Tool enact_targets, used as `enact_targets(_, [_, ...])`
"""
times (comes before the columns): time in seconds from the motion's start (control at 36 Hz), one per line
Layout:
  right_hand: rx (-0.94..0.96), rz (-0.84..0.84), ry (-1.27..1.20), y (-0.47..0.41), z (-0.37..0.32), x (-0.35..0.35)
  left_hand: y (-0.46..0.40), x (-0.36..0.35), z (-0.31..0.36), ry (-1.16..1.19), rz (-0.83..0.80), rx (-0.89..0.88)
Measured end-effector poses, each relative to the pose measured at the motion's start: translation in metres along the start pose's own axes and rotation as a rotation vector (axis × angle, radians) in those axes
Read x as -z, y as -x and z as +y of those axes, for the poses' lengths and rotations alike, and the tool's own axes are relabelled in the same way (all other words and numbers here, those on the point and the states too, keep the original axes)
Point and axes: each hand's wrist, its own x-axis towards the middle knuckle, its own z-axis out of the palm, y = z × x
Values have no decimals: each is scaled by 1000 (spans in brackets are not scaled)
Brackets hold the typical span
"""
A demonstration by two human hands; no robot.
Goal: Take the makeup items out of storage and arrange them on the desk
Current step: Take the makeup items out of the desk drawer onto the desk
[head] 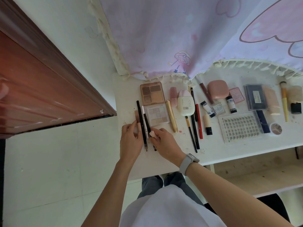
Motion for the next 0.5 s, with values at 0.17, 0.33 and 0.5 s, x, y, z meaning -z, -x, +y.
enact_targets(0.17, [89, 87, 89, 4, -3, -12, 0, 3, -3, 19, -13, -3])
enact_targets(0.33, [42, 170, 156, 5, 0, -4, -1, 4, -5, 0, -48, -32])
enact_targets(0.5, [-35, 174, 199, 9, 10, 11, 3, 2, -5, 8, -41, -47])
